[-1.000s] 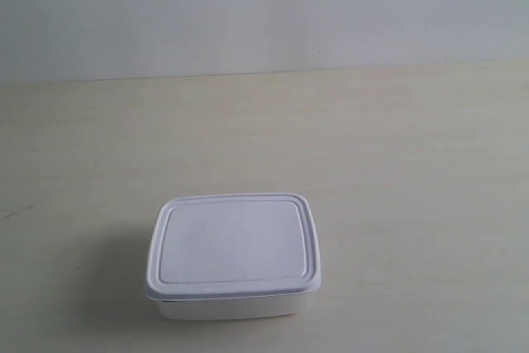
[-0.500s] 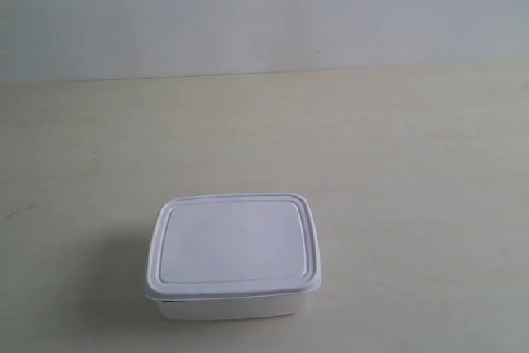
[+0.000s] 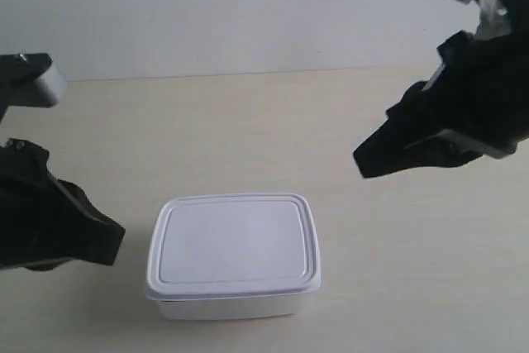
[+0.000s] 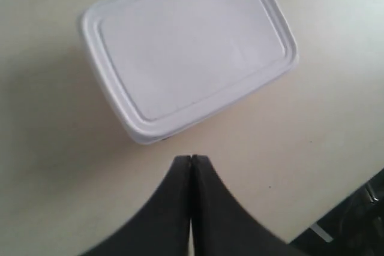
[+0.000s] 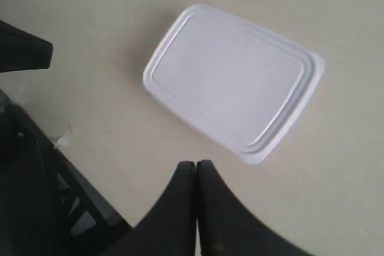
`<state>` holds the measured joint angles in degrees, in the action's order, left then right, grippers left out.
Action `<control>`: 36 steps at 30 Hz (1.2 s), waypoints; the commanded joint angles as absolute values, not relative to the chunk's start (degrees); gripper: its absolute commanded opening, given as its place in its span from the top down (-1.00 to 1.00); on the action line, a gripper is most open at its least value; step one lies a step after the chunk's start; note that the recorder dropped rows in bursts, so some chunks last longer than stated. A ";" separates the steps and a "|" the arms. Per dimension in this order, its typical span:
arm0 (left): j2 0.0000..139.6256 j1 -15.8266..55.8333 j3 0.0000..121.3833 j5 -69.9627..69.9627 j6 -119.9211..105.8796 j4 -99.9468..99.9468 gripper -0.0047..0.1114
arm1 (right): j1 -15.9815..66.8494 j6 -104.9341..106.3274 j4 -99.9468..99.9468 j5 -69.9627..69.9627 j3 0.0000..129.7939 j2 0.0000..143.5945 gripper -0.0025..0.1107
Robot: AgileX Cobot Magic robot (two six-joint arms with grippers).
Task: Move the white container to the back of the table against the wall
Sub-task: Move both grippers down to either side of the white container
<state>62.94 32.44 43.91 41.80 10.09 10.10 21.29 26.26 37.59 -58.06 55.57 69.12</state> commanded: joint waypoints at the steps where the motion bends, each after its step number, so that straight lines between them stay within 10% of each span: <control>1: 64.14 34.59 40.35 35.85 8.52 16.28 0.92 | 26.58 28.62 37.70 -58.13 55.16 73.73 0.96; 14: 68.84 34.94 27.15 17.12 12.66 26.67 0.92 | 32.33 33.38 50.13 -33.90 32.77 76.80 0.96; 36: 79.09 34.94 24.04 8.20 12.23 29.19 0.92 | 32.33 48.28 69.65 -26.00 31.77 91.40 0.96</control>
